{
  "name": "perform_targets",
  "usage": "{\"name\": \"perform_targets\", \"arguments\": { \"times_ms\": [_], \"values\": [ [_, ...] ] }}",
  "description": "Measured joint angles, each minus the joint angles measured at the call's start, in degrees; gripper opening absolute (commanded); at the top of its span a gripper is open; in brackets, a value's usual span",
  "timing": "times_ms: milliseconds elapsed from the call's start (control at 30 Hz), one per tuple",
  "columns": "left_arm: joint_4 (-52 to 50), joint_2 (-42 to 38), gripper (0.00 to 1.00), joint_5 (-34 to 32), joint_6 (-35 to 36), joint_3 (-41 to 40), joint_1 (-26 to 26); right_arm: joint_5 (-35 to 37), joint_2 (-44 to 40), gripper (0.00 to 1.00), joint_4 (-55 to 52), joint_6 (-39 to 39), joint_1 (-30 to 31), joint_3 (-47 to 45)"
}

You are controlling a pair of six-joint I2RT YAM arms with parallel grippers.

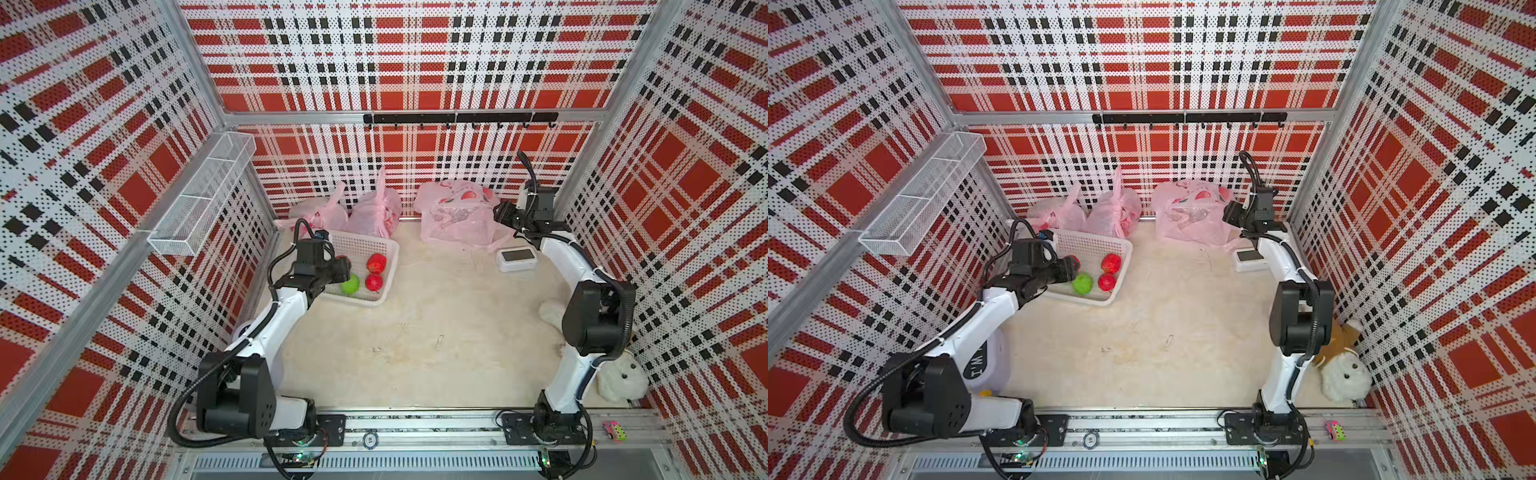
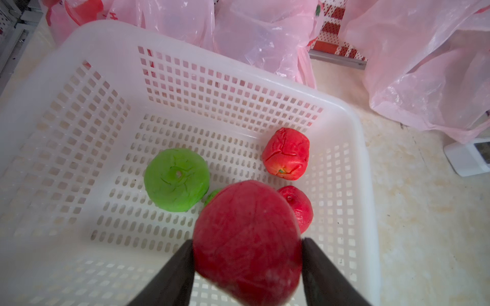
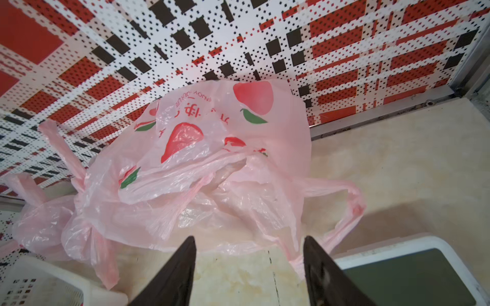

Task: Untie the knot of a plastic bag & take out the apple
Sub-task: Place the apple in the basket, then pick up the plastic bag at the center of the board.

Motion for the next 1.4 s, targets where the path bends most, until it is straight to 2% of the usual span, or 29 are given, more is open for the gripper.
{"name": "perform_targets", "arguments": {
  "times_ms": [100, 300, 433, 567, 767, 833, 1000, 1100, 1233, 1400],
  "values": [
    [-2.0, 1.2, 0.76, -1.0, 0.3, 2.2, 0.0, 0.2, -3.2, 0.64, 0.9, -0.4, 1.0, -4.9],
    [-5.4, 4.3, 0.77, -3.2, 2.4, 9.2, -0.6, 0.3, -7.8, 0.64, 1.6, -0.6, 3.6, -12.4],
    [-7.9, 9.8, 0.77, -5.7, 5.1, 19.2, -2.8, 1.0, -10.8, 0.64, 2.3, -0.8, 5.8, -16.4],
    [-8.1, 19.6, 0.79, -8.2, 7.5, 32.0, -6.0, 1.9, -14.0, 0.65, 3.1, -1.0, 8.5, -20.3],
    [-10.0, 39.9, 0.90, -13.4, 10.3, 53.0, -9.7, 2.3, -17.0, 0.65, 3.8, -1.0, 11.9, -25.9],
    [-11.3, 46.1, 0.95, -14.7, 10.9, 58.8, -10.2, 2.3, -17.4, 0.65, 3.7, -1.0, 12.3, -27.6],
    [-15.9, 61.3, 0.99, -16.9, 11.3, 74.5, -10.8, 2.5, -18.9, 0.64, 3.8, -0.3, 12.5, -33.2],
    [-18.5, 67.0, 0.89, -18.0, 11.6, 81.3, -10.6, 2.5, -19.8, 0.64, 3.8, 0.4, 12.6, -36.2],
    [-20.3, 68.6, 0.64, -18.1, 12.5, 83.2, -10.1, 2.5, -20.5, 0.64, 4.0, 1.0, 12.9, -38.4],
    [-18.9, 66.5, 0.09, -14.3, 13.7, 80.2, -9.4, 2.1, -20.8, 0.63, 4.4, 1.8, 12.9, -39.6]
  ]
}}
